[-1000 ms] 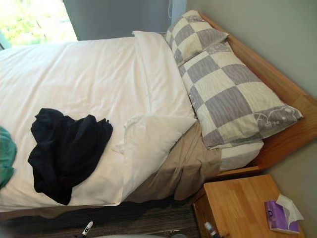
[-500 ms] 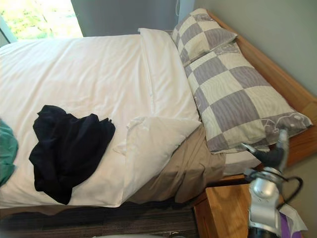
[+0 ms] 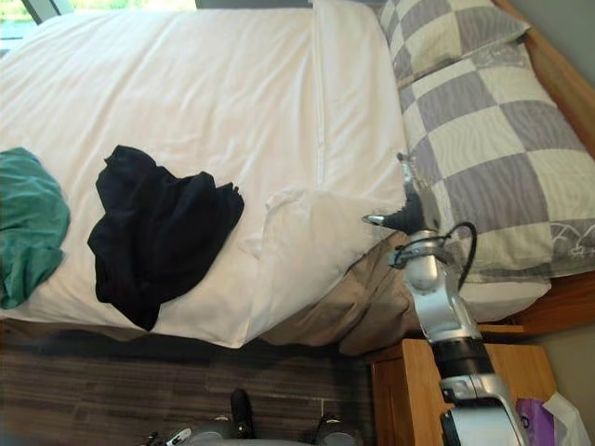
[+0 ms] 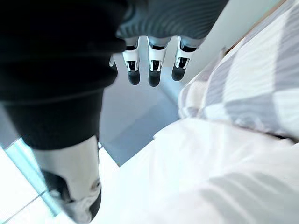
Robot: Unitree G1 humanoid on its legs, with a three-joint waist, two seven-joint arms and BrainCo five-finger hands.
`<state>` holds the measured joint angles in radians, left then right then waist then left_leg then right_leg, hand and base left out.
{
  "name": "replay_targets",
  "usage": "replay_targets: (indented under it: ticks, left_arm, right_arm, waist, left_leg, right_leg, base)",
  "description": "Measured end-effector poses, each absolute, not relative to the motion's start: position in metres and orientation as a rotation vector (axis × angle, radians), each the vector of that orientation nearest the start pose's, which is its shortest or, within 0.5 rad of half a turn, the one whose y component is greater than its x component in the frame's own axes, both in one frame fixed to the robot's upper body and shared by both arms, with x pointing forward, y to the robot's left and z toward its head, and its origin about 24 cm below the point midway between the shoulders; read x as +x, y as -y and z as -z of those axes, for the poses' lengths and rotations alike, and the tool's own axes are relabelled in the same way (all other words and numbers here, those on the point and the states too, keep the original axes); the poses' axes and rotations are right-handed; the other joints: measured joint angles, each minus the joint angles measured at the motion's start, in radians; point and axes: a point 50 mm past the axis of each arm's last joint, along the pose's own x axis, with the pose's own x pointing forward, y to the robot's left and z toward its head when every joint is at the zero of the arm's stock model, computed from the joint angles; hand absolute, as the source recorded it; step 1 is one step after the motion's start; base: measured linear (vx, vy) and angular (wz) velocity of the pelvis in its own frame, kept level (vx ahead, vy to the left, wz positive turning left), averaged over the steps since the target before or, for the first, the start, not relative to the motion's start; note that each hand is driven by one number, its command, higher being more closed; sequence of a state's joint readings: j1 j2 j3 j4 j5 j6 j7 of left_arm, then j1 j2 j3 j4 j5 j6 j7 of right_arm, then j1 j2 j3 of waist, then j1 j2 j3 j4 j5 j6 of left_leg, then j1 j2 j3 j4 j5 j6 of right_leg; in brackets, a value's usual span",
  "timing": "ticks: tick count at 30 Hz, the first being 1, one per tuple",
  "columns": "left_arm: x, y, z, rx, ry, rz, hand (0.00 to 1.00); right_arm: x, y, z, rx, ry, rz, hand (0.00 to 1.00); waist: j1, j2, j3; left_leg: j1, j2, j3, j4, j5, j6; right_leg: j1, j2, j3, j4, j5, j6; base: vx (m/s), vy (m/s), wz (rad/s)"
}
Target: Tidy the bed and pick cloth on bed and put in laundry
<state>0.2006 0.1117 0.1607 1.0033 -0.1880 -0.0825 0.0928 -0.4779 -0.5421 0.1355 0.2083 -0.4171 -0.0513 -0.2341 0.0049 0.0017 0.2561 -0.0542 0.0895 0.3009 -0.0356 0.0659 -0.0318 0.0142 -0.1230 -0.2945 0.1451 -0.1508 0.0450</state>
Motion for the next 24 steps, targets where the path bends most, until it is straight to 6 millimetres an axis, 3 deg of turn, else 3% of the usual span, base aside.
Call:
replay_targets:
  ticks: [5, 11, 17, 20, 21, 24]
  left_arm:
    - [0.080, -0.235, 0.153, -0.092, -1.012, -0.471, 0.00]
    - [0.093, -0.247, 0.146, -0.094, -0.955, -0.495, 0.00]
    - [0.114, -0.254, 0.136, -0.101, -0.863, -0.500, 0.00]
    - [0.132, -0.254, 0.130, -0.110, -0.802, -0.490, 0.00]
    - [0.139, -0.254, 0.127, -0.107, -0.785, -0.474, 0.00]
    - [0.151, -0.249, 0.123, -0.101, -0.753, -0.435, 0.00]
  right_arm:
    - [0.348, 0.202, -0.195, -1.033, 0.501, 0.148, 0.00]
    - [0.360, 0.196, -0.218, -1.102, 0.540, 0.131, 0.00]
    - [0.368, 0.206, -0.249, -1.145, 0.564, 0.193, 0.00]
    - [0.371, 0.220, -0.263, -1.217, 0.550, 0.234, 0.00]
    - [0.373, 0.227, -0.268, -1.226, 0.537, 0.259, 1.00]
    - [0.375, 0.241, -0.272, -1.241, 0.499, 0.299, 1.00]
  waist:
    - [0.011, 0.012, 0.081]
    - [0.014, 0.026, 0.140]
    - [0.020, 0.044, 0.179]
    - [0.029, 0.069, 0.197]
    - [0.037, 0.075, 0.200]
    - [0.046, 0.093, 0.212]
  left_leg:
    - [-0.122, 0.017, -0.027, 0.112, -0.025, 0.019]
    - [-0.192, 0.013, -0.036, 0.127, -0.014, 0.032]
    - [-0.253, 0.004, -0.045, 0.124, 0.013, 0.049]
    - [-0.288, -0.007, -0.060, 0.124, 0.021, 0.053]
    - [-0.307, -0.011, -0.063, 0.123, 0.029, 0.054]
    - [-0.323, -0.021, -0.065, 0.105, 0.047, 0.057]
  right_leg:
    - [-0.086, -0.004, 0.003, 0.057, 0.000, 0.000]
    - [-0.166, -0.017, 0.003, 0.106, 0.000, 0.000]
    - [-0.242, -0.028, 0.003, 0.149, -0.001, -0.003]
    - [-0.285, -0.040, 0.003, 0.184, -0.015, -0.003]
    - [-0.312, -0.047, 0.003, 0.203, -0.021, -0.004]
    - [-0.345, -0.058, 0.004, 0.231, -0.029, -0.008]
  base:
    - [-0.14, 0.045, 0.11]
    - [-0.06, 0.046, 0.06]
    - [0.02, 0.016, 0.06]
    - [0.03, 0.016, 0.17]
    - [0.02, 0.014, 0.16]
    - [0.03, -0.003, 0.11]
